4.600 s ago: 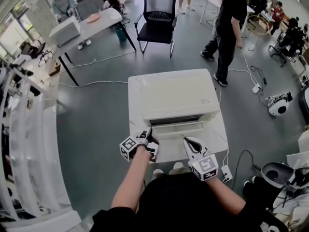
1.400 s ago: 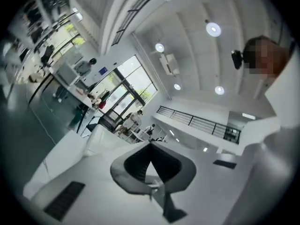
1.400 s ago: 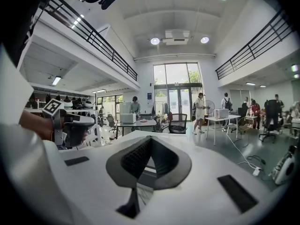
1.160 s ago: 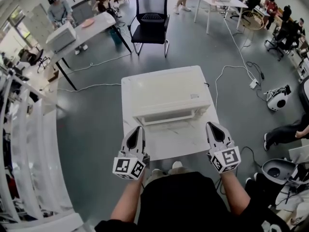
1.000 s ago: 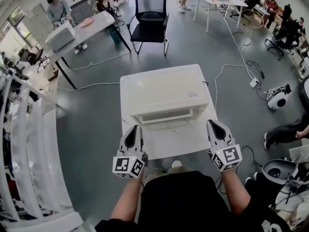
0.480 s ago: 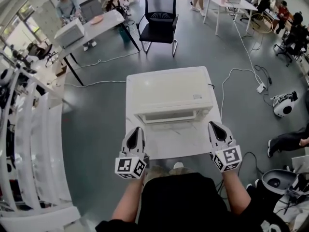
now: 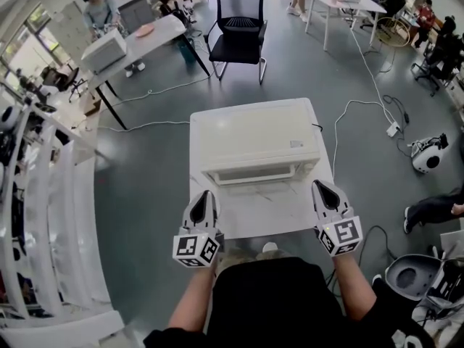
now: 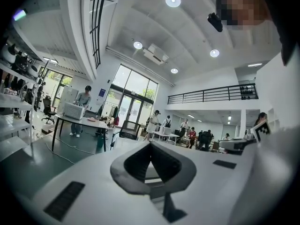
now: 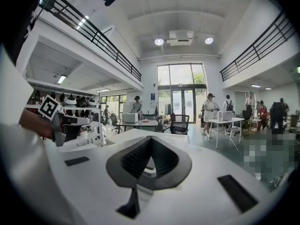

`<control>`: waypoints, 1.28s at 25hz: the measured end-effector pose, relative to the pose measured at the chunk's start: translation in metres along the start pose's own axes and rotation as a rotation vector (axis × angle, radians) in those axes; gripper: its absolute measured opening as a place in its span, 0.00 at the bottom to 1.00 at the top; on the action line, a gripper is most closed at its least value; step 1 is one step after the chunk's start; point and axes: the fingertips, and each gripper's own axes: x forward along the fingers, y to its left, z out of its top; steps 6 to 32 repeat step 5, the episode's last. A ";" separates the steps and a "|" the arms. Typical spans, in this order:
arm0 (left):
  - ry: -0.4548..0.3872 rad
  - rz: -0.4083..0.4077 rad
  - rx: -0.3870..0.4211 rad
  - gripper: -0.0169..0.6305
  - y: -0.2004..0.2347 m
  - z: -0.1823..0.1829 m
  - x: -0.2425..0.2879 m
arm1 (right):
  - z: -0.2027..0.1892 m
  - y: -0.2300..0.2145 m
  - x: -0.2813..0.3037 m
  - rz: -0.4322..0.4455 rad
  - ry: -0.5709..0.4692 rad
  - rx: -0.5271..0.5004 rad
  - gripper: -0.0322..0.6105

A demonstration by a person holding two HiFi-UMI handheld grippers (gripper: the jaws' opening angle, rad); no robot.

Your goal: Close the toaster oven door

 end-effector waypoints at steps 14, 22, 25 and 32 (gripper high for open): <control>0.005 -0.002 0.006 0.05 0.002 0.001 -0.001 | -0.001 0.004 -0.001 -0.001 0.003 0.003 0.07; 0.005 -0.002 0.006 0.05 0.002 0.001 -0.001 | -0.001 0.004 -0.001 -0.001 0.003 0.003 0.07; 0.005 -0.002 0.006 0.05 0.002 0.001 -0.001 | -0.001 0.004 -0.001 -0.001 0.003 0.003 0.07; 0.005 -0.002 0.006 0.05 0.002 0.001 -0.001 | -0.001 0.004 -0.001 -0.001 0.003 0.003 0.07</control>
